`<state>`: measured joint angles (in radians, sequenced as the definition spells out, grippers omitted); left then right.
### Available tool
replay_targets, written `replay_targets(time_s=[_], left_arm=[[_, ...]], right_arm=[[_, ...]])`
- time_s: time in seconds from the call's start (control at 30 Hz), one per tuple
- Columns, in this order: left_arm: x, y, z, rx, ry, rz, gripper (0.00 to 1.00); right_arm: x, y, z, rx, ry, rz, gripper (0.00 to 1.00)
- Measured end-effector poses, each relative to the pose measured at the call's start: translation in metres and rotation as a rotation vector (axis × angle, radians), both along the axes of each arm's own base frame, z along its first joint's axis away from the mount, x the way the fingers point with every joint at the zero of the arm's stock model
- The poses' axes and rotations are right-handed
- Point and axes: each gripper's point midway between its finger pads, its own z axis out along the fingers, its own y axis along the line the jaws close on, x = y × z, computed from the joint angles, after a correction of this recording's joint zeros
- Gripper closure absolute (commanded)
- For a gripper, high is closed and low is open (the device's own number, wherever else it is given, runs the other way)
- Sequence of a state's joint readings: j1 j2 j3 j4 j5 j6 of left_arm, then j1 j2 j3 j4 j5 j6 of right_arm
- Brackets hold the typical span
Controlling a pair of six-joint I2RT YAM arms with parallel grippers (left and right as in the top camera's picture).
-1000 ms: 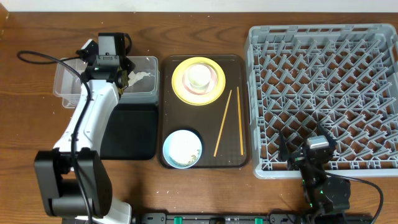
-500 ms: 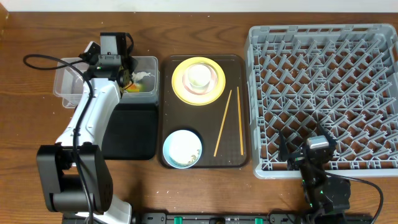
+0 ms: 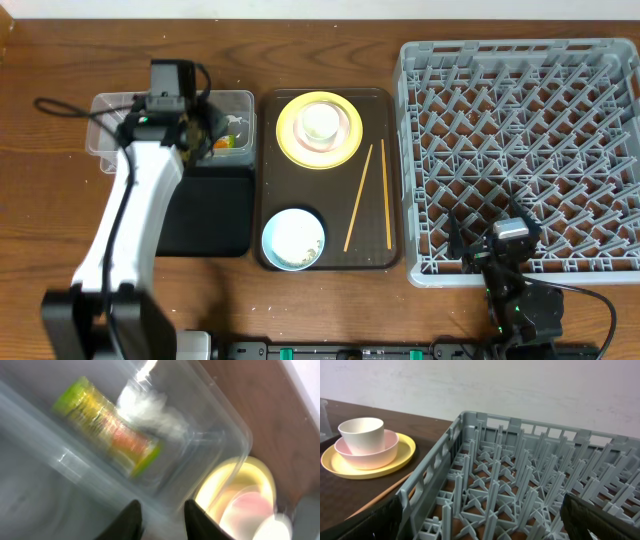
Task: Sort waste into correct bins and load items into the dishwasher rack
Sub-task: 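Carry the wrapper left and drop it into the clear bin, then move the left gripper to the rim of the light-blue rice bowl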
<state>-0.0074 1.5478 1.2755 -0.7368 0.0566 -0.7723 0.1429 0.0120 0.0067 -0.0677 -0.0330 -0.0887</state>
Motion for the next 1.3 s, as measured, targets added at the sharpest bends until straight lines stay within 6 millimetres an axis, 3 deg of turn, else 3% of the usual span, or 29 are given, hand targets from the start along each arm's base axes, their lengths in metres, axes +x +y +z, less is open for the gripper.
replay_targets(time_s=[0.07, 0.13, 0.37, 0.67, 0.83, 0.97, 1.3], left_arm=[[-0.032, -0.003, -0.001, -0.005, 0.097, -0.027, 0.92], [-0.061, -0.004, -0.007, -0.004, 0.208, -0.054, 0.92], [-0.103, -0.027, -0.031, 0.036, 0.374, -0.264, 0.92], [-0.126, -0.074, -0.047, 0.081, 0.420, -0.507, 0.90], [-0.132, -0.110, -0.051, 0.110, 0.381, -0.648, 0.76], [-0.141, -0.139, -0.054, 0.127, 0.351, -0.754, 0.70], [-0.163, -0.189, -0.056, 0.160, 0.288, -0.945, 0.68]], right_arm=[[0.000, 0.000, 0.000, 0.000, 0.000, 0.000, 0.01], [0.000, 0.000, 0.000, 0.000, 0.000, 0.000, 0.01], [0.000, 0.000, 0.000, 0.000, 0.000, 0.000, 0.01], [0.000, 0.000, 0.000, 0.000, 0.000, 0.000, 0.01], [0.000, 0.000, 0.000, 0.000, 0.000, 0.000, 0.01], [0.000, 0.000, 0.000, 0.000, 0.000, 0.000, 0.01], [0.000, 0.000, 0.000, 0.000, 0.000, 0.000, 0.01]])
